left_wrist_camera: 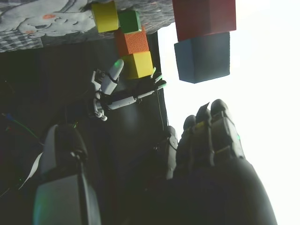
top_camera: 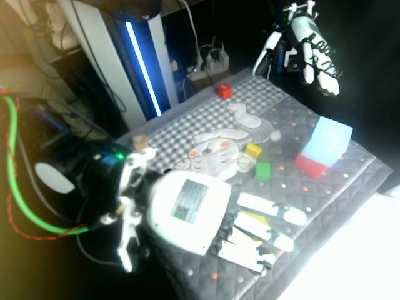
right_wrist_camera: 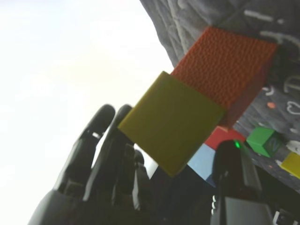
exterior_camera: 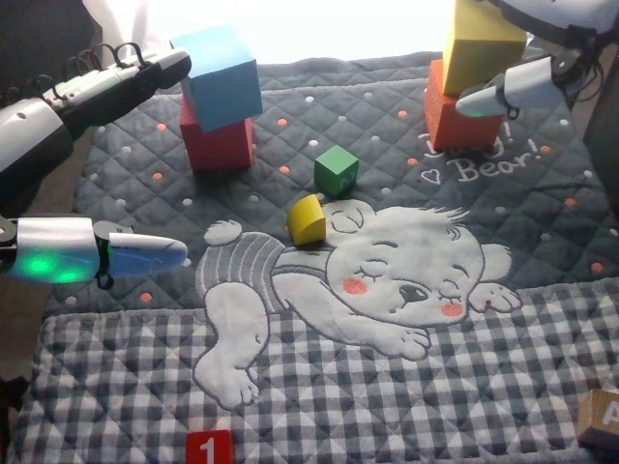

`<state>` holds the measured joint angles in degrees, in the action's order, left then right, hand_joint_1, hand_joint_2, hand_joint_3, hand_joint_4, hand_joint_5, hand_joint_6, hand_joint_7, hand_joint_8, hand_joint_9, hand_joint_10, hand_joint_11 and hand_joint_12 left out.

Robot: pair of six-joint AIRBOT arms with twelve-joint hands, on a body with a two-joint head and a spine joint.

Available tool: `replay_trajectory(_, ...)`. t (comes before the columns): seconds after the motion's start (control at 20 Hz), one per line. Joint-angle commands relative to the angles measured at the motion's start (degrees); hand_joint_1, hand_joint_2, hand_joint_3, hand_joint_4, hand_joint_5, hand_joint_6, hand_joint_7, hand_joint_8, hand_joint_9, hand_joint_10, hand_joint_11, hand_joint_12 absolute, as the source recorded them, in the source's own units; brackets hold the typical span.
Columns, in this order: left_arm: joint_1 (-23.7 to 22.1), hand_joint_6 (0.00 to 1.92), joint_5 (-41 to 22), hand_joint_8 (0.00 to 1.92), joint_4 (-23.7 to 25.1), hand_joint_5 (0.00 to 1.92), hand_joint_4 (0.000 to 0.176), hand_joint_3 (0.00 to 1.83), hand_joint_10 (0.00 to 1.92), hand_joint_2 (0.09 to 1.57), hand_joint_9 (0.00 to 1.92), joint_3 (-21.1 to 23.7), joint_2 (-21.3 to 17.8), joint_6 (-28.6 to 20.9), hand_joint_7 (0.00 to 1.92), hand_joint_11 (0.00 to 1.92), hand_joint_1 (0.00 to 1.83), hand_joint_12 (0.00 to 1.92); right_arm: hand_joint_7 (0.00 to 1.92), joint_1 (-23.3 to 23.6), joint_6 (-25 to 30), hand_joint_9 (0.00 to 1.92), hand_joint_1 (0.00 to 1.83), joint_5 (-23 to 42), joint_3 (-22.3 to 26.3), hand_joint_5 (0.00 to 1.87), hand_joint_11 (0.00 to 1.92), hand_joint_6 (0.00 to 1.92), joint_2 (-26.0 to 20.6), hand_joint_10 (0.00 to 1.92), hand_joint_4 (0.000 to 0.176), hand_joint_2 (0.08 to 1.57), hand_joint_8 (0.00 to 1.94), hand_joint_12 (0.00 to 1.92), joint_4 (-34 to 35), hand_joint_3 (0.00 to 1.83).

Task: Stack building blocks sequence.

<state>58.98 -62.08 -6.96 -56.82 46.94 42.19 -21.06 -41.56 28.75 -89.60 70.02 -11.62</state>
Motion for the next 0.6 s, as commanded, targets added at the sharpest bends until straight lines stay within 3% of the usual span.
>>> replay_trajectory(0.0,-0.38,0.00,-7.76,0.00,-0.65,0.11,0.116,0.00,0.00,0.91,0.01,0.07,0.02,-0.49,0.04,0.00,0.82,0.09,0.28,0.23,-0.13,0.56,0.82,7.19,0.40,0.00,0.13,0.00,-0.67,0.00,0.107,0.92,0.00,1.24,1.14,0.00)
replay_trajectory(0.05,-0.38,0.00,-7.77,0.00,-0.67,0.11,0.123,0.00,0.00,0.91,0.00,0.06,0.02,-0.49,0.04,0.01,0.83,0.03,0.21,0.23,-0.13,0.51,0.80,7.70,0.86,0.00,0.17,0.00,-0.94,0.00,0.128,0.92,0.00,1.26,1.14,0.00)
replay_trajectory(0.1,-0.38,0.00,-7.77,0.00,-0.70,0.10,0.118,0.00,0.00,0.92,0.00,0.03,0.02,-0.49,0.03,0.02,0.81,0.04,0.12,0.23,-0.13,0.47,0.82,8.28,1.23,0.00,0.15,0.00,-1.09,0.00,0.148,0.91,0.00,1.25,1.14,0.00)
replay_trajectory(0.15,-0.38,0.00,-7.76,0.00,-0.70,0.10,0.137,0.00,0.00,0.91,0.00,-0.05,0.00,-0.49,0.03,0.01,0.79,0.04,0.02,0.23,-0.13,0.41,0.82,9.00,1.50,0.00,0.15,0.00,-1.37,0.00,0.170,0.91,0.00,1.25,1.15,0.00)
replay_trajectory(0.2,-0.41,0.01,-7.75,0.01,-0.69,0.12,0.118,0.00,0.00,0.91,0.01,-0.17,-0.01,-0.49,0.04,0.02,0.82,0.04,0.00,0.23,-0.13,0.37,0.81,10.09,2.01,0.00,0.17,0.00,-1.96,0.00,0.169,0.91,0.00,1.26,1.17,0.00)
replay_trajectory(0.25,-0.45,0.00,-8.29,0.00,-0.68,0.14,0.138,0.00,0.00,0.88,0.02,-0.33,-0.13,-0.48,0.06,0.00,0.82,0.11,0.00,0.09,-0.13,0.26,0.78,13.16,3.84,0.00,0.10,0.00,-3.54,0.00,0.175,0.90,0.00,1.28,1.23,0.00)
replay_trajectory(0.3,-0.45,0.00,-9.15,0.00,-0.73,0.12,0.146,0.00,0.00,0.89,0.01,-0.32,-0.33,-0.48,0.04,0.00,0.79,0.10,0.00,-0.31,-0.13,0.15,0.74,15.91,5.50,0.00,0.02,0.00,-4.94,0.01,0.176,0.89,0.00,1.12,1.52,0.00)
replay_trajectory(0.35,-0.42,0.00,-10.63,0.00,-0.93,0.11,0.149,0.00,0.00,0.88,0.00,-0.20,-0.65,-0.47,0.03,0.00,0.73,0.05,0.00,-0.94,-0.13,0.10,0.74,19.36,7.72,0.00,0.00,0.00,-6.84,0.02,0.176,0.88,0.00,0.82,1.97,0.00)
replay_trajectory(0.4,-0.38,0.00,-11.29,0.00,-1.11,0.11,0.142,0.00,0.00,0.87,0.00,-0.12,-0.79,-0.43,0.01,0.00,0.73,0.01,0.00,-1.26,-0.13,0.09,0.73,20.81,8.60,0.00,0.00,0.00,-7.62,0.01,0.176,0.88,0.00,0.81,2.06,0.00)
replay_trajectory(0.45,-0.08,0.00,-12.96,0.00,-1.70,0.08,0.147,0.00,0.00,0.87,0.00,0.21,-1.10,-0.12,0.00,0.01,0.71,0.01,0.00,-2.23,-0.13,0.08,0.68,24.48,10.35,0.00,0.00,0.00,-9.20,0.01,0.176,0.88,0.00,0.68,2.42,0.00)
replay_trajectory(0.5,0.47,0.00,-14.96,0.00,-2.35,0.07,0.149,0.00,0.00,0.87,0.00,0.79,-1.51,0.38,0.00,0.04,0.70,0.02,0.00,-3.27,-0.13,0.12,0.71,27.27,11.85,0.00,0.09,0.00,-10.52,0.01,0.176,0.87,0.00,1.02,2.86,0.00)
replay_trajectory(0.55,0.90,0.01,-16.51,0.00,-2.78,0.09,0.108,0.00,0.00,0.87,0.00,1.31,-1.80,0.78,0.00,0.01,0.72,0.00,0.00,-4.60,-0.13,0.02,0.69,30.03,13.11,0.00,0.02,0.00,-11.62,0.00,0.176,0.89,0.00,0.77,3.58,0.00)
